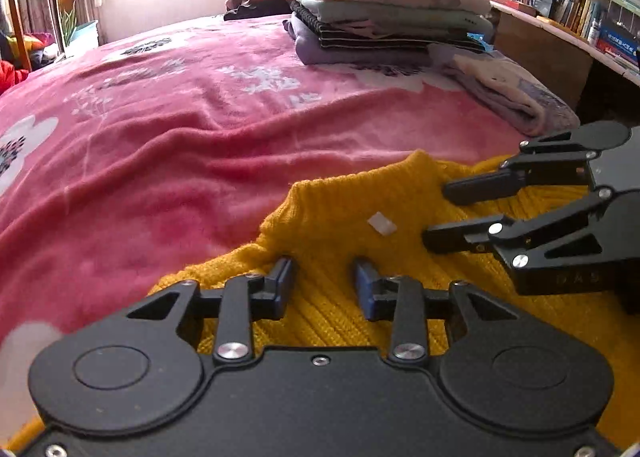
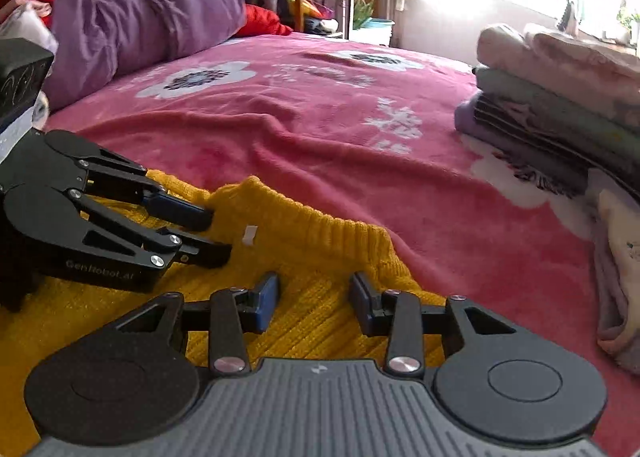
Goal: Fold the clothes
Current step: 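Smooth the sweater body with the left tool while the right tool presses the collar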
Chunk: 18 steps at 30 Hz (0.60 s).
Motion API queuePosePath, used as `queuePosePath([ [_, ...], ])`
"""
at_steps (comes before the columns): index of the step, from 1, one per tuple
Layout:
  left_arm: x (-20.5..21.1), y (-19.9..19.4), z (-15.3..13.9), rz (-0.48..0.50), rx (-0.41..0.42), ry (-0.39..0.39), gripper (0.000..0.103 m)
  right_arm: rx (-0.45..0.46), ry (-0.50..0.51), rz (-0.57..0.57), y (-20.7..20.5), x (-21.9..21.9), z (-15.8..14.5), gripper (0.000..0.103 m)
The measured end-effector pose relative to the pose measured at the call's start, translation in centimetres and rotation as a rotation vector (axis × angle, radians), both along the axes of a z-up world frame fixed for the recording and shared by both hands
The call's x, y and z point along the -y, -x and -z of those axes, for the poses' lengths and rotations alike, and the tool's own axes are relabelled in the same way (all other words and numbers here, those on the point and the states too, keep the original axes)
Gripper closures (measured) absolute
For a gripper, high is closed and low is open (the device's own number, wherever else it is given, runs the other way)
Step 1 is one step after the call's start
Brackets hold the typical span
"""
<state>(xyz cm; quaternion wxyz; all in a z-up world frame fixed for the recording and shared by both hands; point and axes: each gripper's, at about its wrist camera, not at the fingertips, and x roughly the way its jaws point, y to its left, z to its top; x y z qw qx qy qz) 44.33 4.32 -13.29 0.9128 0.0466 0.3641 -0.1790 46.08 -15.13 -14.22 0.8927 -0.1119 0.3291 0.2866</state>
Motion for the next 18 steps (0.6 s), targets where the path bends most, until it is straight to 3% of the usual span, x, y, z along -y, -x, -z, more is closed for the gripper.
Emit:
queuePosePath([
  [3,-1.7,-0.2,-1.1,0.003,-0.035,0.078,0.068,-0.033,-0.055,-0.001,0.0,0.8,-1.0,0.062],
  [6,-6.6,0.4,-3.7,-0.134,0.009,0.189,0.069,-0.004,-0.145,0.046,-0.2,2.9,-2.8,0.061],
  [8,-9.4,1.5,-5.0,-0.199,0.064,0.222,0.069,0.011,-0.232,0.045,-0.1,4.0,-3.7,0.061],
  [10,-10.8,2.2,-4.9,-0.186,0.063,0.296,0.070,0.010,-0.270,0.026,0.0,3.8,-3.8,0.061],
  [12,-11.2,2.6,-4.3,-0.148,0.039,0.344,0.071,0.001,-0.247,-0.012,0.3,2.6,-3.4,0.061],
  [14,-9.8,1.9,-2.1,-0.111,-0.043,0.300,0.071,-0.033,-0.172,-0.023,0.0,0.9,-1.9,0.060],
  [15,-8.9,1.6,-0.7,-0.103,-0.074,0.231,0.072,-0.050,-0.121,-0.016,-0.3,0.3,-0.9,0.061],
  [16,-8.5,1.7,-0.3,-0.099,-0.054,0.173,0.075,-0.038,-0.086,-0.004,-0.4,0.0,-0.3,0.064],
  [18,-8.8,1.9,-1.9,-0.133,-0.036,0.188,0.077,-0.022,-0.101,0.027,-0.2,0.0,-0.8,0.067],
])
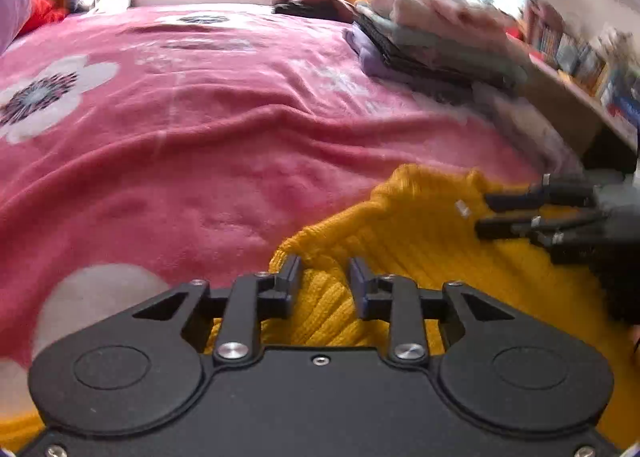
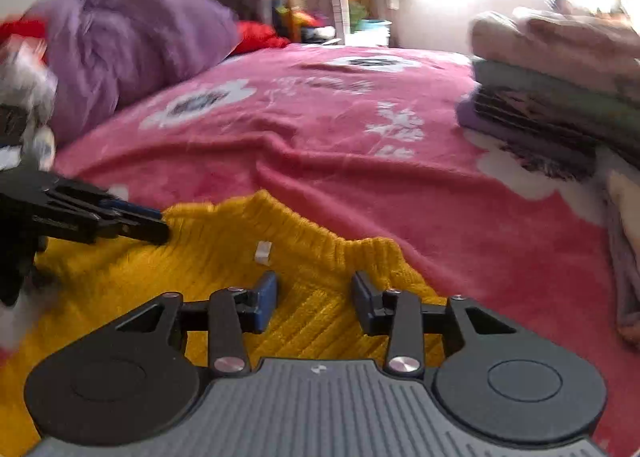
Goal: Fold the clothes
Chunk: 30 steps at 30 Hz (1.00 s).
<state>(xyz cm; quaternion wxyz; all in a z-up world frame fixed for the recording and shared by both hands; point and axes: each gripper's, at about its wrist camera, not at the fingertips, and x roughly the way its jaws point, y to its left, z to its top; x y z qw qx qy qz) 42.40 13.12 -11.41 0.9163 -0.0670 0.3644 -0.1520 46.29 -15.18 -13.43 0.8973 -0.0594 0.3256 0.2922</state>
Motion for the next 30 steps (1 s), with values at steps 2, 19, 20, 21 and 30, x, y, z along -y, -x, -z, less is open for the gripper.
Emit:
queuePosePath([
  [2,-0.5,0.6,-1.7,-0.007,0.053,-0.008,0.078,0.053,0.011,-0.001,0.8,-0.7,-1.1,0.065],
  [19,-4.3,13.8,1.5,-0.011,0.130,-0.311,0.057,-0.039,-0.195,0.109,-0.3,1.3,0.8,0.067],
  [20,-4.8,14.4,1.8,-0.040,0.127,-0.338,0.057,-0.042,-0.211,0.125,-0.2,1.7,0.5,0.065],
  [21,-5.7,15.2,1.9,-0.065,0.117,-0.323,0.057,-0.038,-0.231,0.142,0.1,2.3,0.2,0.064],
  [30,-11.7,20.7,0.8,-0.393,-0.016,-0.262,0.054,0.070,-0.316,0.436,5.6,12.2,-3.0,0.049],
])
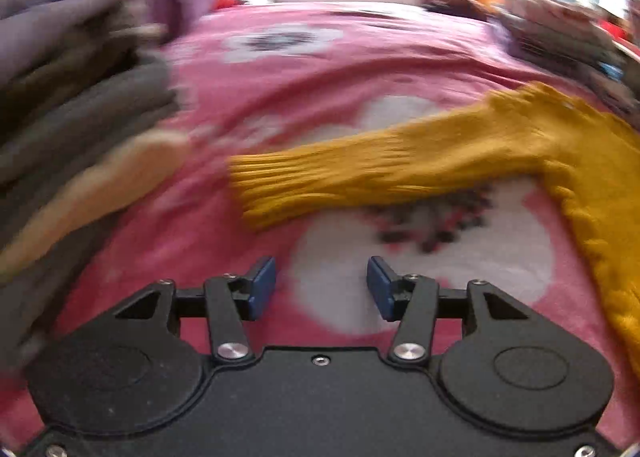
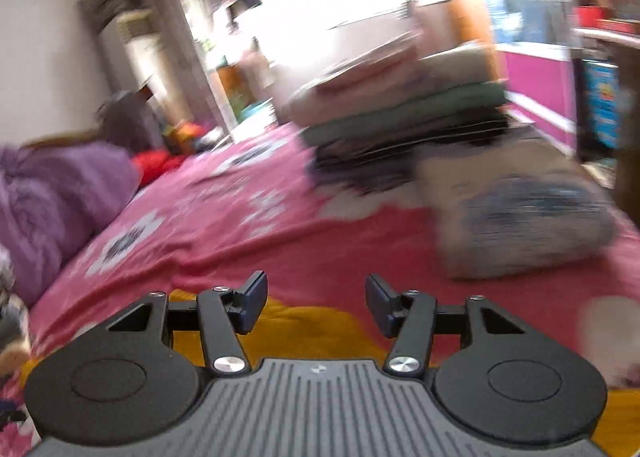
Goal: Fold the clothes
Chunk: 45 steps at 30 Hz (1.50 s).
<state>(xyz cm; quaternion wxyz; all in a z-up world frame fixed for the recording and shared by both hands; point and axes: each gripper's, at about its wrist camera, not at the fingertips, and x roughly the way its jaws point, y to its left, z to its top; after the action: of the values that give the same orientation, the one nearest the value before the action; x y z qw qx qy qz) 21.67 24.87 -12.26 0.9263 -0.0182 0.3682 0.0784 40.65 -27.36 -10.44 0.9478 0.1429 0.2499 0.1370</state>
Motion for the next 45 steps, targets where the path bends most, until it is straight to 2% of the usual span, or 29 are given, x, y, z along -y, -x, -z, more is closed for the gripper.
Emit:
queuePosePath([
  [2,-0.9,0.3,-0.5,-0.072,0.025,0.028,0.054,0.013,-0.018,0.064,2.1,2.1,-0.8,0.049],
  [4,-1.2,0.7,-1.4,-0.100,0.067,0.107,0.054,0.029,-0.017,0.097,4.4,3.3,-1.3,0.049],
  [8,0.3,0.4,-2.8,-0.046,0.125,0.198,0.054,0.041,0.049,0.096,8.9,3.5,-1.7,0.048],
  [13,3.5,-1.8,-2.3,0.049,0.103,0.301,0.054,-0.012,0.082,0.058,14.0,2.9,-0.4,0.045],
  [15,5.0,-2.5,-2.0,0.085,0.088,0.324,0.053,-0.054,0.053,0.037,15.6,2.9,0.3,0.045],
  [20,7.7,-4.5,-1.2,0.131,0.060,0.380,0.053,-0.115,0.080,-0.038,19.0,1.4,1.8,0.045],
  [26,11.3,-6.8,-1.7,0.214,0.069,0.377,0.054,-0.172,0.043,-0.093,20.6,0.4,3.2,0.045],
  [28,13.3,-7.6,-2.1,0.255,0.075,0.357,0.054,-0.195,-0.001,-0.107,20.9,0.3,3.7,0.045],
  [33,20.7,-8.8,-4.2,0.407,0.130,0.245,0.055,-0.193,0.048,-0.126,22.2,-1.2,4.3,0.047],
  [36,26.0,-9.7,-5.5,0.504,0.150,0.190,0.055,-0.176,0.045,-0.115,22.9,-1.3,4.5,0.059],
  [38,30.2,-10.2,-6.0,0.568,0.163,0.112,0.055,-0.170,0.024,-0.124,22.7,-0.8,4.8,0.063],
  [43,40.2,-9.9,-3.7,0.729,0.101,-0.211,0.054,-0.152,0.009,-0.166,22.6,-0.6,5.2,0.068],
  [44,41.5,-9.7,-3.2,0.743,0.096,-0.256,0.054,-0.147,0.010,-0.175,22.7,-0.6,5.2,0.069],
  [45,41.8,-10.0,-3.1,0.731,0.093,-0.237,0.054,-0.143,0.013,-0.184,22.7,-0.6,5.2,0.070],
])
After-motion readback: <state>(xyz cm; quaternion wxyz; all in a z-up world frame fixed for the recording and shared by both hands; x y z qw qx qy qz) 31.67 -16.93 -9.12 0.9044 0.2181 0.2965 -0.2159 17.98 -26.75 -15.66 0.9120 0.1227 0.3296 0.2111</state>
